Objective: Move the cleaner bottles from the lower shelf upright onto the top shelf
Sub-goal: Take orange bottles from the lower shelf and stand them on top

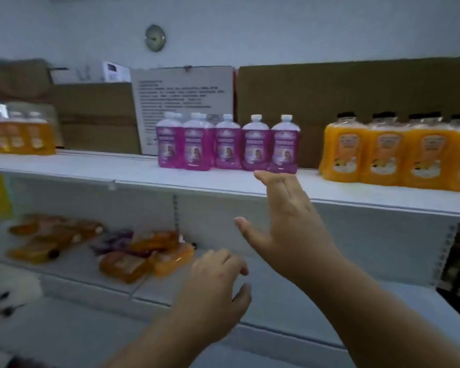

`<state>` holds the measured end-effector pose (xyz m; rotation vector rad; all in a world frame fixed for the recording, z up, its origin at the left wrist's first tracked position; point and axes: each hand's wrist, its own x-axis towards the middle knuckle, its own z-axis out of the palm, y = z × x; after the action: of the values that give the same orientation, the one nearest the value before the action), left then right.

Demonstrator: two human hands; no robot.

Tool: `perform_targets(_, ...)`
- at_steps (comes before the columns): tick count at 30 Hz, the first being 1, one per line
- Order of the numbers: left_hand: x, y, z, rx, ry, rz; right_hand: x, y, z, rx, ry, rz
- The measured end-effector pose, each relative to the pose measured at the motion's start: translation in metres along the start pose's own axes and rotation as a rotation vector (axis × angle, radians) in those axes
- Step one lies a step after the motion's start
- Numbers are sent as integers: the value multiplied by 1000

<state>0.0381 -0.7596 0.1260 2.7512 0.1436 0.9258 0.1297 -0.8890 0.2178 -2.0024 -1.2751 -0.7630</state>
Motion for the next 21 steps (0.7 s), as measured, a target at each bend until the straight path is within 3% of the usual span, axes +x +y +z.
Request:
perform_targets(5,-71,-87,-29,54,-63,-165,-5,-65,83,133,-110,-17)
perform_targets(10,-93,-151,-26,48,-49,-292,9,-85,153,169,-189,-30)
perform_targets(21,-27,-283,6,87,-158,-335,65,-50,287,209,-287,129)
